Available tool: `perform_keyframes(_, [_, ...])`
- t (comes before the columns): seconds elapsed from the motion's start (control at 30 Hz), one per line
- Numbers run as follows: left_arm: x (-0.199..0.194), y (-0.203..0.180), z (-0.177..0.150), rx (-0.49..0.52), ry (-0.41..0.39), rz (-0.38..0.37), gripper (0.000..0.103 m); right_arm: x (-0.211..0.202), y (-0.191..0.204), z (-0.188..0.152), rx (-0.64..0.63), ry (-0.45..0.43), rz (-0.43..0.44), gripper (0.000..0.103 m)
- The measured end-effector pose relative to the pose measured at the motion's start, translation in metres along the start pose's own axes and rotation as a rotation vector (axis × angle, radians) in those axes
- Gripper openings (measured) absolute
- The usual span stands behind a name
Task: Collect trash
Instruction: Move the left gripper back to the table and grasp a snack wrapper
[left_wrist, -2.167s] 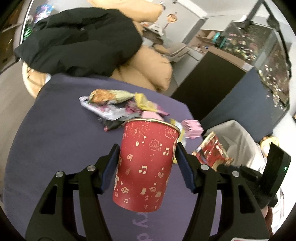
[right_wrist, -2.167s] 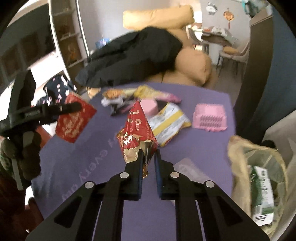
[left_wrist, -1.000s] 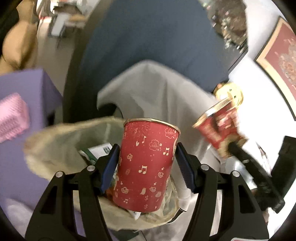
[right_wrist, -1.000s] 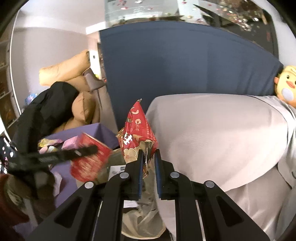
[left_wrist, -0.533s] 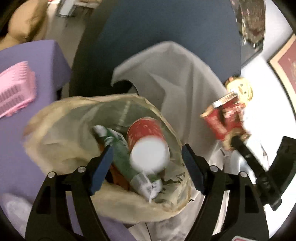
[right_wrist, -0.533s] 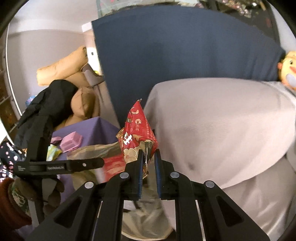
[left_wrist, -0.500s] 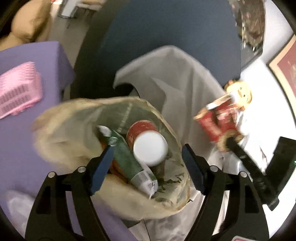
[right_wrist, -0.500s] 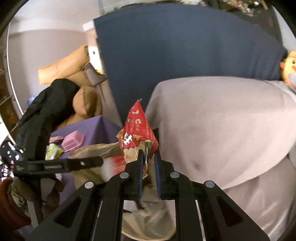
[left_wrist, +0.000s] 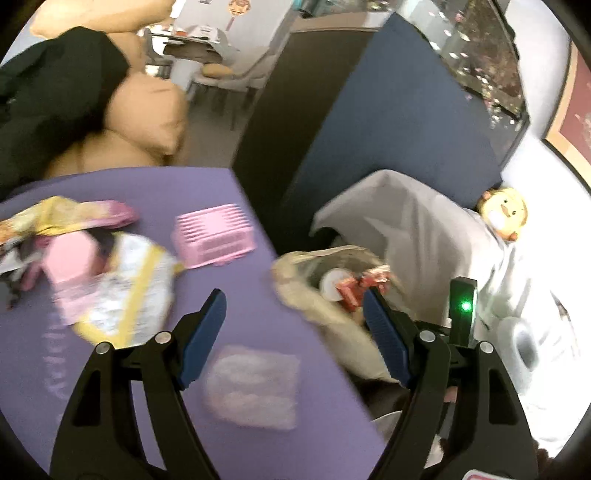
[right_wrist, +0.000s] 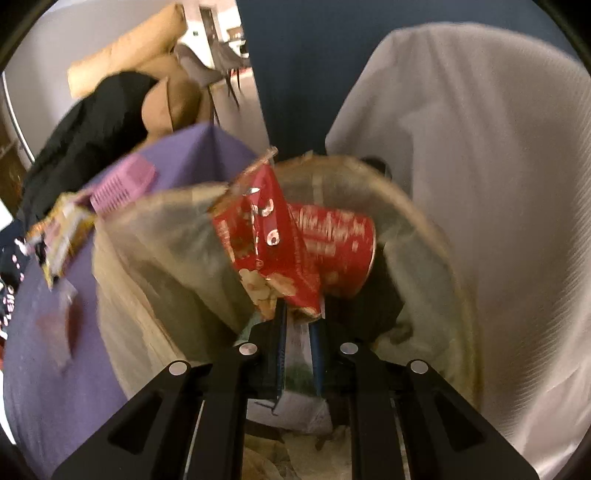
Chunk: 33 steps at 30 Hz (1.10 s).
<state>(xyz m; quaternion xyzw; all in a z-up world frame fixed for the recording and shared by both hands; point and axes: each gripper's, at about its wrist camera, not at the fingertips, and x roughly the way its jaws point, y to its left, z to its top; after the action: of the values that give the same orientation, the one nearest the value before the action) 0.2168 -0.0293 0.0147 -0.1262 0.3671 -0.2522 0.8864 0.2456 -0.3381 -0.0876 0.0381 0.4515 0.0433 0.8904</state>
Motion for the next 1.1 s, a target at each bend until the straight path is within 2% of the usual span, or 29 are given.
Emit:
perform_keyframes(0.17, [-0.019, 0.039, -0.014, -0.048, -0.012, 0.049, 0.072, 0.007, -0.001, -0.009, -0.006, 0.047, -0.038, 0.013])
perform_keyframes(0.33, [-0.032, 0.071, -0.024, -0.087, -0.017, 0.102, 0.072, -0.011, -0.001, -0.014, -0.019, 0.026, -0.049, 0.015])
perform_keyframes(0.37, [-0.034, 0.078, -0.026, -0.099, -0.018, 0.112, 0.072, -0.017, -0.003, -0.016, -0.016, 0.017, -0.044, 0.018])
perform_keyframes(0.43, [-0.04, 0.089, -0.03, -0.117, -0.021, 0.123, 0.072, -0.03, -0.005, -0.017, 0.0, -0.007, -0.021, 0.038])
perform_keyframes(0.57, [-0.05, 0.1, -0.034, -0.128, -0.043, 0.142, 0.072, -0.058, 0.001, -0.013, 0.005, -0.065, 0.008, 0.04])
perform_keyframes(0.8, [-0.071, 0.119, -0.04, -0.141, -0.089, 0.185, 0.072, -0.089, 0.06, -0.006, -0.11, -0.139, 0.096, 0.046])
perform_keyframes(0.93, [-0.085, 0.134, -0.047, -0.146, -0.105, 0.206, 0.072, -0.084, 0.101, -0.002, -0.169, -0.125, 0.155, 0.046])
perform_keyframes(1.1, [-0.107, 0.167, -0.052, -0.184, -0.147, 0.217, 0.072, -0.062, 0.135, -0.002, -0.192, -0.087, 0.189, 0.046])
